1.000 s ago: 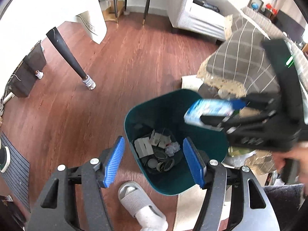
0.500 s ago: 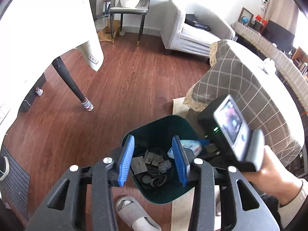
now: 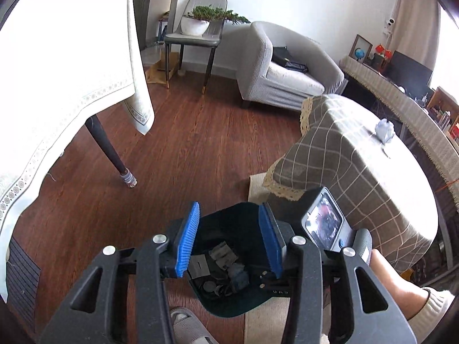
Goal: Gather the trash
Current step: 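Move both tools back over the table toward the crumpled paper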
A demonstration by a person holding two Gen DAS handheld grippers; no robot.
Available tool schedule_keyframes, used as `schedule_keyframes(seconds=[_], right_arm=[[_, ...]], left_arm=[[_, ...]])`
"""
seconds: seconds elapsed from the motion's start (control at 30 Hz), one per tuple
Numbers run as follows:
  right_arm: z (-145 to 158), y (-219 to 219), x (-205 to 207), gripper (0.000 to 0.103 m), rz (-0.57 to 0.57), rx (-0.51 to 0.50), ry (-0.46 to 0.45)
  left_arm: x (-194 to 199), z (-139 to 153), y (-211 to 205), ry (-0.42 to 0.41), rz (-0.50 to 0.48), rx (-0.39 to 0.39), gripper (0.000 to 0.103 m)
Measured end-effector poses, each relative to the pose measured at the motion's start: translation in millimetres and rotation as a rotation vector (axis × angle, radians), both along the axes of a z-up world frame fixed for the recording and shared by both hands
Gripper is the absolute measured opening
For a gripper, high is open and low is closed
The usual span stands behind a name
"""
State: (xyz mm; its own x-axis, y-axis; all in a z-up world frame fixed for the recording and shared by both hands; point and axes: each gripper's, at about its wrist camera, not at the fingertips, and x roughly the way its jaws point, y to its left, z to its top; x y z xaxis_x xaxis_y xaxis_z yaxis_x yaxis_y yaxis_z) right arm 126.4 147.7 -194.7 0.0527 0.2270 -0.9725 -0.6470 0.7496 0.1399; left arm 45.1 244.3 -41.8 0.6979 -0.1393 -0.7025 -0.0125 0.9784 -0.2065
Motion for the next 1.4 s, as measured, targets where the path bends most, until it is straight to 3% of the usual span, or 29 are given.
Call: schedule_keyframes(seconds=[0.23,0.73,1.4], right_arm=[[37,-3,-3,0.071,0.004,0.089,-0.045],[157,-37,2,0.070,-0.014,0.308,-0.267],[221,-128,32,0.070,-0.099,0.340,-0.432]], left_arm=[[-1,20,0,-0.055,0.037,0.029,0.054],[7,60,-21,-0.168,0.071,0.042,0.058],[51,79,-107,-0.202,-0.016,0.054,0.062]])
